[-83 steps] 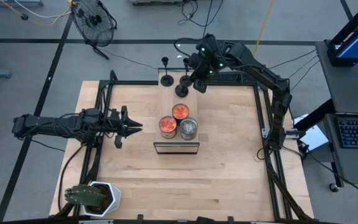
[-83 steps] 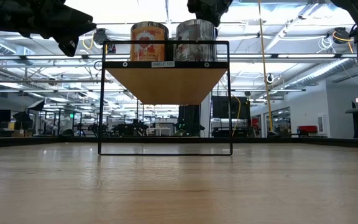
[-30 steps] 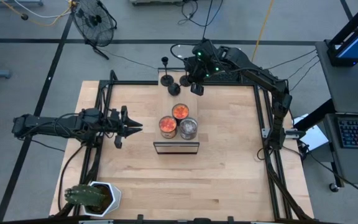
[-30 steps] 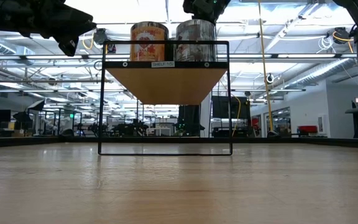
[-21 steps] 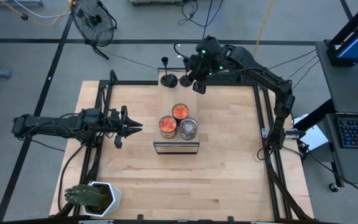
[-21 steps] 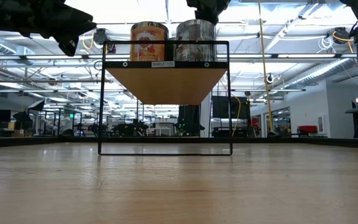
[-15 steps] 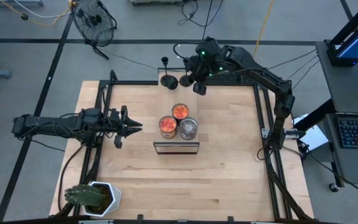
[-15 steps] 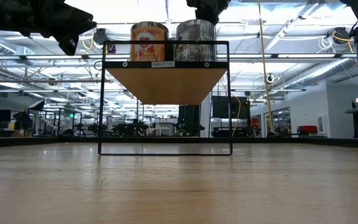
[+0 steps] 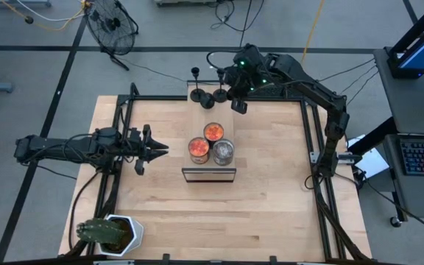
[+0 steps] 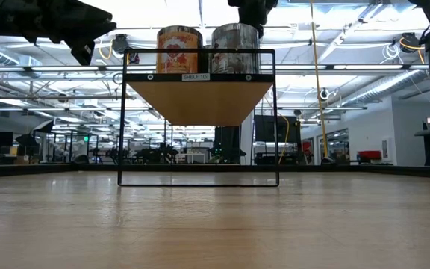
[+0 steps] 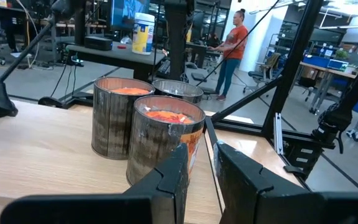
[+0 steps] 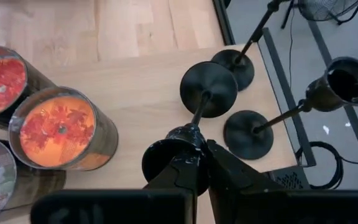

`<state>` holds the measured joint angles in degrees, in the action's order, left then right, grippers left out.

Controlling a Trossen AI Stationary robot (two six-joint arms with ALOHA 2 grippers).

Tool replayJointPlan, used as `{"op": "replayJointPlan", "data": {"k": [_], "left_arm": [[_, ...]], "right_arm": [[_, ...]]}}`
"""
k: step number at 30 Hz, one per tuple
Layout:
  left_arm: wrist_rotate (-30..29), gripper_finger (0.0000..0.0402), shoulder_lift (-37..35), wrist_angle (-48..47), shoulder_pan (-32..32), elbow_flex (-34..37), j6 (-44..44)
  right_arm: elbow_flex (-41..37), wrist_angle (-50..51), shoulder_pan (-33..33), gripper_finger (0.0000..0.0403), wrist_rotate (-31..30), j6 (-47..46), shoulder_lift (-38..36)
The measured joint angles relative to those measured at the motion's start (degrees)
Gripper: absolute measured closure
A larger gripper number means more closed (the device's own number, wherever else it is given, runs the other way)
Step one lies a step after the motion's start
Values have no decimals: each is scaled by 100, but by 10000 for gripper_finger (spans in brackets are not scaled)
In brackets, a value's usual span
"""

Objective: Pick & Place candle stick holders
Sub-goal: Put the black candle holder on the shelf

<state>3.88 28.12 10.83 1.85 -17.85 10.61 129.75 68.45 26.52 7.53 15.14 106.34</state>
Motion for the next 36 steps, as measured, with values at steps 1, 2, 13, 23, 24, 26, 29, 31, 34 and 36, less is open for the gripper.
{"op": "replayJointPlan", "data": {"k": [1, 2, 13, 23, 24, 26, 29, 31, 34, 36], "left_arm": [[0, 314, -2, 0, 0, 0, 2], [-1, 314, -2, 0, -1, 0, 2], [0, 314, 0, 17, -2, 0, 7], [0, 314, -1, 20, -1, 0, 9], [0, 314, 0, 20, 0, 0, 9], [0, 314, -1, 20, -2, 0, 9], [0, 314, -1, 20, -2, 0, 9], [0, 314, 0, 20, -2, 0, 9], [0, 314, 0, 20, 0, 0, 9], [0, 314, 0, 20, 0, 0, 9]], "right_arm": [[4, 17, 2, 392, 0, -26, 0], [4, 56, 12, 392, 0, -49, 0], [4, 262, 48, 392, 3, -116, 2], [4, 286, 48, 387, 20, -116, 2], [4, 286, 48, 384, 20, -116, 2], [4, 278, 48, 376, 17, -116, 2], [4, 243, 48, 365, 12, -116, 2], [4, 219, 48, 361, 10, -116, 2], [4, 146, 48, 359, 9, -116, 2], [4, 140, 50, 360, 13, -110, 2]]}}
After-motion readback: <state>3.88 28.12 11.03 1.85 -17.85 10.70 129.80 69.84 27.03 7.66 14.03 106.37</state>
